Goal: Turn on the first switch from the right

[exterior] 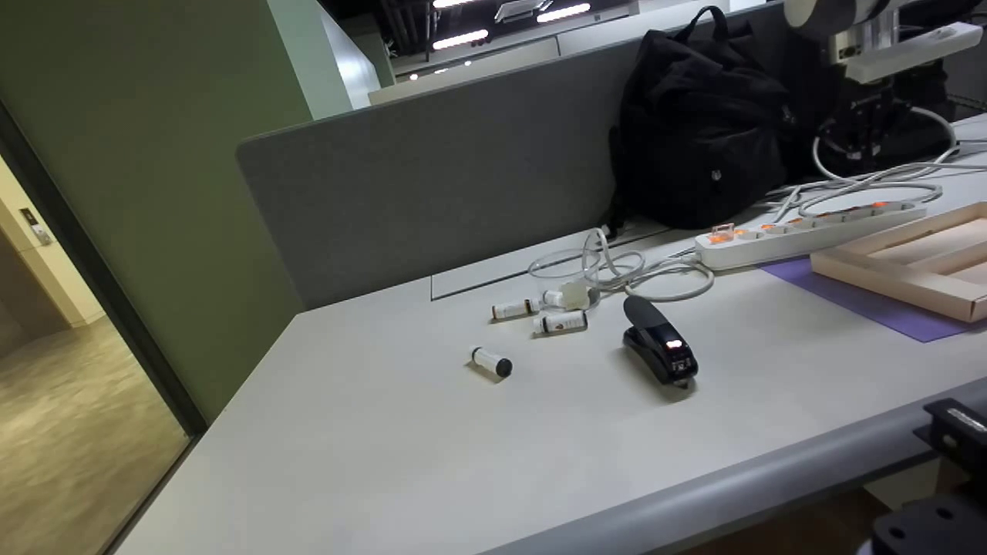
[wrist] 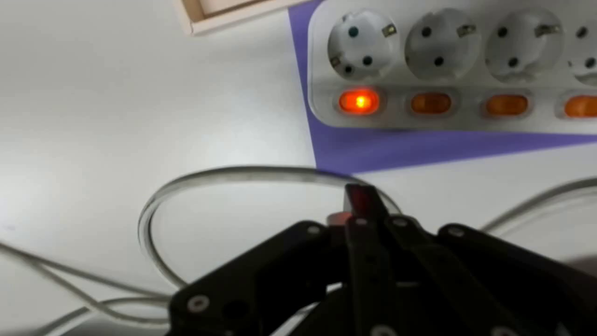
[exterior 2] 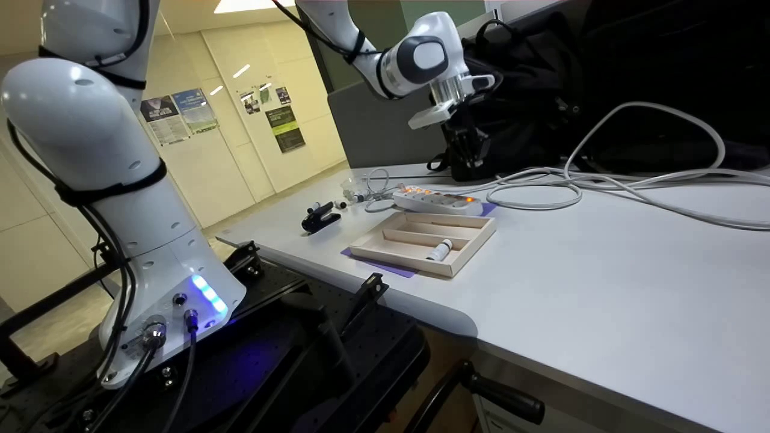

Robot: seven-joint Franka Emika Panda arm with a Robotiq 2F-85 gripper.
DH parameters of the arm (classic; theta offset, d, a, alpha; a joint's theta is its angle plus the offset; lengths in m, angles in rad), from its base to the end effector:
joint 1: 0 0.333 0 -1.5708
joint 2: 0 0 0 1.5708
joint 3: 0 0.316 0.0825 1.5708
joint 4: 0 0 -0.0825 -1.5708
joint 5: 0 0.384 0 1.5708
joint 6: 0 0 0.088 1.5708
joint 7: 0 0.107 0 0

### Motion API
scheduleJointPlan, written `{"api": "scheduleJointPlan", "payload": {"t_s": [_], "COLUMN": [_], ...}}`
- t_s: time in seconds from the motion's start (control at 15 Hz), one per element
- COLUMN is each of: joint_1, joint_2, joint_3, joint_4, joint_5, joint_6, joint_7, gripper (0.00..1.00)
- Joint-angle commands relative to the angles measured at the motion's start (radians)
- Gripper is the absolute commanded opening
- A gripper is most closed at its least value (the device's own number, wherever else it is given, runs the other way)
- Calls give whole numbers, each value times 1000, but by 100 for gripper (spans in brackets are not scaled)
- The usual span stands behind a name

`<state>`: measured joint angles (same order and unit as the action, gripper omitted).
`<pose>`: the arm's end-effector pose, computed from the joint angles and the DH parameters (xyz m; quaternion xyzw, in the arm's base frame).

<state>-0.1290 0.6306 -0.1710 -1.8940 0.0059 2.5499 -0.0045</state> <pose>0.6074 -0.1832 0.1746 0.9898 -0.1326 0.0095 0.0503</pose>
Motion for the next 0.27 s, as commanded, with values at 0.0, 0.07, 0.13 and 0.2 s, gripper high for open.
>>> {"api": "scheduleJointPlan", "payload": {"t_s": [0.0,0.07,0.13,0.2], "joint_1": [-15,-14,-16,-18], "joint_2": [-60,-40,-57,-68], "joint_3": [5,13,14,15], "joint_4": [131,75,101,115], "joint_5": [-19,-16,-17,-17], "joint_6": [-258,-140,-202,-233], "joint_7": [0,4,3,1], "gripper": [26,2,7,13]}}
